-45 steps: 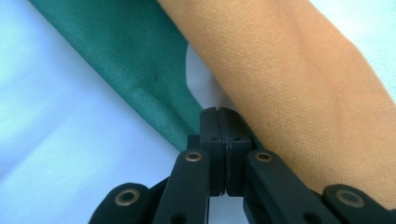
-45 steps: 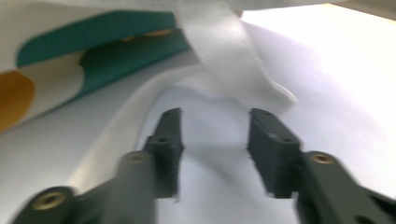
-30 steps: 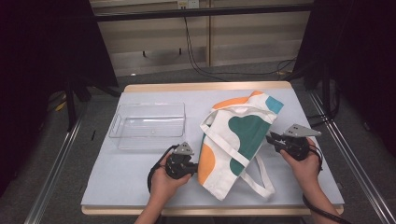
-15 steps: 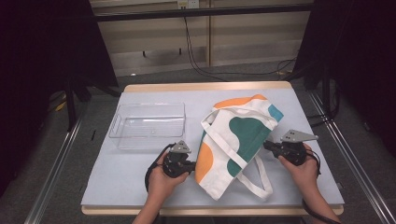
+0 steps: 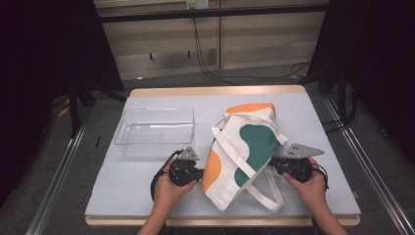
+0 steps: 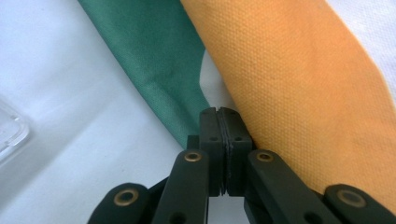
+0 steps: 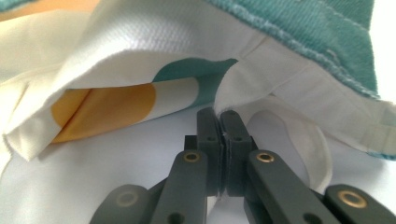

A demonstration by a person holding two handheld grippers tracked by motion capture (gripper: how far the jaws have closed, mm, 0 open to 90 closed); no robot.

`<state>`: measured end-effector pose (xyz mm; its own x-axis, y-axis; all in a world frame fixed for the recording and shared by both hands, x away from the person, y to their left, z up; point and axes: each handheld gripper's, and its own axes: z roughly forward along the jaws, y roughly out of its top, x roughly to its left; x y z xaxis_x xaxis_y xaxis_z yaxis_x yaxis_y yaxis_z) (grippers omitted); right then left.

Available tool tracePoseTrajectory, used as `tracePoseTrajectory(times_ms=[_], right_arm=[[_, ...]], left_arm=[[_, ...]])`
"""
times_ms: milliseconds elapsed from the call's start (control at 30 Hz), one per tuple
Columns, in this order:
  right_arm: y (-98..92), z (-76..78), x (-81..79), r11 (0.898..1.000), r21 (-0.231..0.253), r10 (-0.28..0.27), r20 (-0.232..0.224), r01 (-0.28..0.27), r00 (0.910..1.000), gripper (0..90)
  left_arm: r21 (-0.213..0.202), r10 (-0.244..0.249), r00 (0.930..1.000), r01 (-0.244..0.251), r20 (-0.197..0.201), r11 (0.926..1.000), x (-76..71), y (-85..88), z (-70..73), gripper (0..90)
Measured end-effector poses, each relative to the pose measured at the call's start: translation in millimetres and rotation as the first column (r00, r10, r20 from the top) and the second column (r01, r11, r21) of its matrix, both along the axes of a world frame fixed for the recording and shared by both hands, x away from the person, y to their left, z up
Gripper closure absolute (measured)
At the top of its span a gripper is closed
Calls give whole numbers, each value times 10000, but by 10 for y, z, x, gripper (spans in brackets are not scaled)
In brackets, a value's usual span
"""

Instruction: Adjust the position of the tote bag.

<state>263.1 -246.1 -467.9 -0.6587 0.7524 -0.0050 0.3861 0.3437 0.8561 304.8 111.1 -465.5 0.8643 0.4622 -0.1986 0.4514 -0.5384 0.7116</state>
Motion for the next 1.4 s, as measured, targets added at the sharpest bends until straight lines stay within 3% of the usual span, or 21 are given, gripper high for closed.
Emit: tracePoseTrajectory(times_ms=[67,200,267,400,567,633,700,933,1067,1133,1333,1367,1400], right_arm=[[19,-3,-20,9999,16,145,-19,-145,9999,884],[85,15,-71,9992,48,392,-67,-391,9992,881],[96,19,-80,9997,-94,241,-27,-241,9997,880],[55,-28,-47,9998,186,46,-243,-41,9997,875],[76,-27,-35,10000,33,50,-188,-49,9998,872],[92,-33,-22,9999,-28,108,-134,-108,9999,870],[101,-41,-16,9999,-50,101,-191,-102,9998,866],[112,-37,23,9998,-54,175,-190,-176,9997,864],[122,-38,46,9998,-40,176,-197,-177,9997,863],[128,-34,55,9998,-21,199,-207,-200,9996,863],[117,-31,73,9998,98,202,-203,-200,9996,863],[115,-31,71,9998,101,161,-219,-158,9996,863],[113,-31,73,9998,104,149,-208,-147,9997,863]], left_arm=[[189,67,9999,-69,97,9998,16,21,11,895],[42,118,9999,-118,111,9999,32,47,9,892],[51,200,9997,-201,125,9998,28,49,19,880],[-33,534,9984,-533,177,9986,13,89,54,803],[-339,814,9967,-811,68,9961,-12,201,123,745],[-272,856,9963,-854,49,9960,-31,234,133,684],[-260,866,9962,-867,-45,9959,-62,276,118,678],[-419,458,9988,-466,-194,9980,-178,383,53,588],[-278,155,9998,-159,-142,9995,-228,383,25,509],[-463,7,9998,-17,-206,9989,-237,406,1,495],[-132,-430,9987,426,-273,9990,-298,410,-7,413],[-286,-504,9983,496,-279,9984,-309,401,-15,398],[-54,-562,9981,561,-255,9984,-318,394,-9,377]])
